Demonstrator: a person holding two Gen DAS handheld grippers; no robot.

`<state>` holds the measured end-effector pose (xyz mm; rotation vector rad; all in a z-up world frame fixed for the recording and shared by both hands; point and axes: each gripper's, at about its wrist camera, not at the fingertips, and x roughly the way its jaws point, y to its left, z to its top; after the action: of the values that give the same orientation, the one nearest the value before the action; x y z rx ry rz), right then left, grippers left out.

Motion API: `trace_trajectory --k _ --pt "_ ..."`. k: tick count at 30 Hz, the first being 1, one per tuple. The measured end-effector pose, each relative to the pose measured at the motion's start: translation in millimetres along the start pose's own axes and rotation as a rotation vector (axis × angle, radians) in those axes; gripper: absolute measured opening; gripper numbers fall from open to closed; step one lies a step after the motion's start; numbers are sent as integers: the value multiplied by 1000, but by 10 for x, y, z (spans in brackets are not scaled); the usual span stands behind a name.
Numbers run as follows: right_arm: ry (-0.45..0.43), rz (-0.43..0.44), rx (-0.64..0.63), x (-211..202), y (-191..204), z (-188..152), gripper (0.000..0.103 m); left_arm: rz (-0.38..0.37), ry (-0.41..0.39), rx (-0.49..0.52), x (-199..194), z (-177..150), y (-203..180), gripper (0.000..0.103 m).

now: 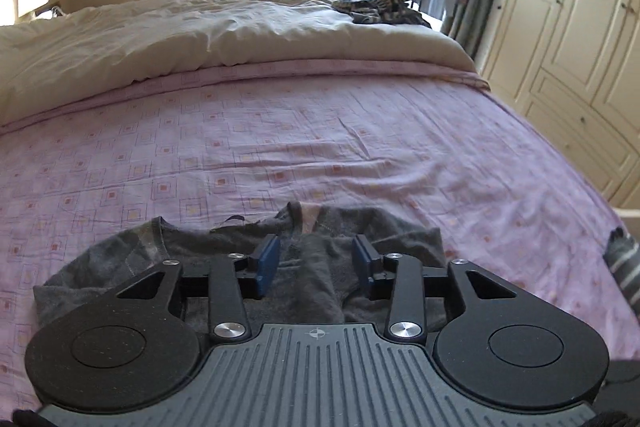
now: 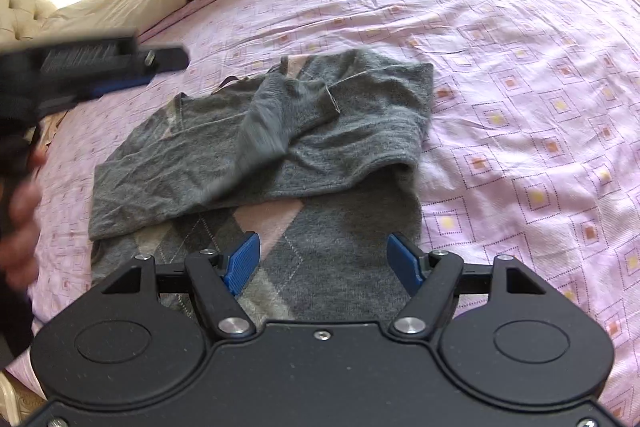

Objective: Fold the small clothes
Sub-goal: 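Lay the sleeve across the sweater body and open the left gripper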

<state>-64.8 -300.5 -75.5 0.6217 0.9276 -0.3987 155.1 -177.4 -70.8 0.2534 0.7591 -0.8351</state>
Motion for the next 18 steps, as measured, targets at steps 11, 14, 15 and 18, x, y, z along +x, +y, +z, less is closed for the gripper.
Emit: trace_trajectory --k 11,14,15,18 --pt "-38 -15 -42 375 200 529 73 228 224 -121 63 -423 957 47" --pt "-40 -34 -68 565 237 728 73 273 270 -176 190 -490 1287 46" --pt "-31 -46 -69 643 240 795 73 286 285 -185 233 -514 1374 47" --pt "-18 -69 -78 839 235 955 72 321 330 -203 379 -592 1577 47"
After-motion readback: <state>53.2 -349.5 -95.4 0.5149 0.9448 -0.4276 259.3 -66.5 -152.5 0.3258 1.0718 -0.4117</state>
